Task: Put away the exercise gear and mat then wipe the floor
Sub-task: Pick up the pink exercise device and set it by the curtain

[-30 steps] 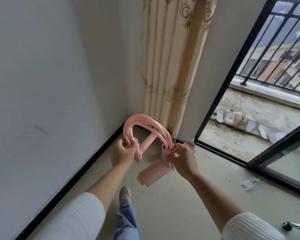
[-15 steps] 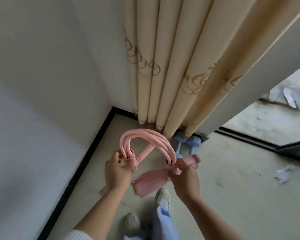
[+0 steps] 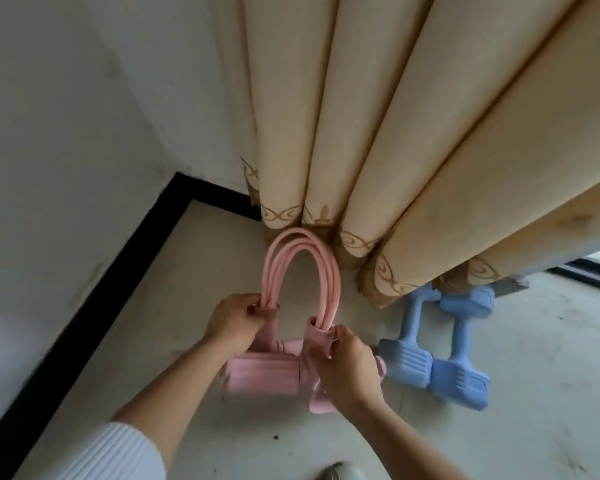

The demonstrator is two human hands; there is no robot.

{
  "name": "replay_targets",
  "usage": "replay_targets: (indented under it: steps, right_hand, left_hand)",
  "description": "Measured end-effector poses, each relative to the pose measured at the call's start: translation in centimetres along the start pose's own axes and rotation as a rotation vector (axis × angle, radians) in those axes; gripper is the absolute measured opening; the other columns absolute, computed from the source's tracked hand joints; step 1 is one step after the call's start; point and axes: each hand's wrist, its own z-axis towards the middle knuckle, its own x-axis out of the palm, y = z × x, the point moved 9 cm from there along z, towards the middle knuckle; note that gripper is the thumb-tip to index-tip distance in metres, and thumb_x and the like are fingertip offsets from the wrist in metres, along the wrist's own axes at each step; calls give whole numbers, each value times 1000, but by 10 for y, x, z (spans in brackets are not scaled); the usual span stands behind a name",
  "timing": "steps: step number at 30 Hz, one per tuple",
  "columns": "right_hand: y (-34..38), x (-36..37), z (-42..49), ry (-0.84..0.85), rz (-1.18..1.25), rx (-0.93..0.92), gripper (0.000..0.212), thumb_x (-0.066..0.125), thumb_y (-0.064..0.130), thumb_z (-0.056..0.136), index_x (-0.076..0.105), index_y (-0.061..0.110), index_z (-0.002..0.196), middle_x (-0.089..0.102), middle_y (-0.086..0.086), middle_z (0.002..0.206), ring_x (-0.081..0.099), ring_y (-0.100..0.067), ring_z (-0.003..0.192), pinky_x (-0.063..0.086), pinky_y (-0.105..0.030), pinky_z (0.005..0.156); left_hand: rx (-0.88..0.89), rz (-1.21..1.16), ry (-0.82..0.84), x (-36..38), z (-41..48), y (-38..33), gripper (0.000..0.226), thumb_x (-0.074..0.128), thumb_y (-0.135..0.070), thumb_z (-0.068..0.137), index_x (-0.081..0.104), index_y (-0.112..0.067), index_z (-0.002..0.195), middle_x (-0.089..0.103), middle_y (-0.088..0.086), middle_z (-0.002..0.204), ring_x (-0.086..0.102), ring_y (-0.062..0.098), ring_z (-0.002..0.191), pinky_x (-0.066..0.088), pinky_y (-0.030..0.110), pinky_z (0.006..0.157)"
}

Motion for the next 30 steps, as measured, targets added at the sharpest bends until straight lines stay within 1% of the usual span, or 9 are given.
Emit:
replay_targets:
  steps: [4,9,14,17,19,22,25,27,30]
  right_hand:
    - [-17,28,54,61,88,45,33,56,44,87,60,18,106,70,-1,96,65,-21,84,50,-29,68]
    - [-32,34,97,4,234,86,35,61,45,86,62,13,101,70,-6,91,64,-25,82,41,-25,62]
    - [-38,32,123,-116,376,88,29,67,40,84,62,15,98,69,-7,92,65,-27,84,51,-32,73]
    - [-41,39,131,-105,443,98,31,71,38,80,63,19,104,70,-6,98,66,-27,88,54,-41,83]
    - [-42,41,131,-94,461,108,36,73,38,79,63,20,109,70,-6,98,67,-27,88,54,-42,83]
    - [-45,38,129,-64,448,114,36,74,35,80,64,17,111,72,-5,95,68,-25,85,55,-38,81]
    - [-46,37,120,4,441,94,29,73,24,83,65,14,110,72,0,81,68,-13,70,54,-21,64]
    - [-47,34,115,2,407,75,27,72,20,84,67,11,109,73,0,79,69,-14,72,54,-26,70]
    - [-42,30,110,-1,351,63,24,68,22,87,65,12,109,73,-5,99,68,-22,94,50,-27,80]
  left_hand:
    - [-17,172,165,32,59,11,19,63,-34,85,72,-25,98,72,1,94,64,15,78,46,22,62]
    - [130,337,283,57,94,-8,16,59,-27,88,72,-17,89,68,1,87,64,19,84,43,22,66]
    - [315,448,163,54,111,-48,26,48,-18,93,70,-14,107,68,-2,111,60,17,102,40,18,77]
    - [405,566,63,55,97,-44,37,31,-36,94,64,-19,95,68,0,94,61,24,94,47,32,80]
    - [436,654,15,53,80,-34,53,14,-48,87,61,-26,97,64,-3,94,54,21,101,43,38,87]
    - [450,766,35,57,60,-18,70,1,-54,82,48,-33,129,49,-7,133,28,18,132,19,49,111]
    - [450,820,158,67,43,-2,70,15,-63,83,27,-30,144,19,-4,154,4,22,141,2,46,115]
    - [417,847,176,66,37,1,75,26,-67,83,21,-29,147,8,-1,157,-4,22,143,-4,47,115]
    - [356,845,125,56,36,-7,69,36,-59,90,17,-29,149,-3,0,159,-12,22,144,-11,48,113]
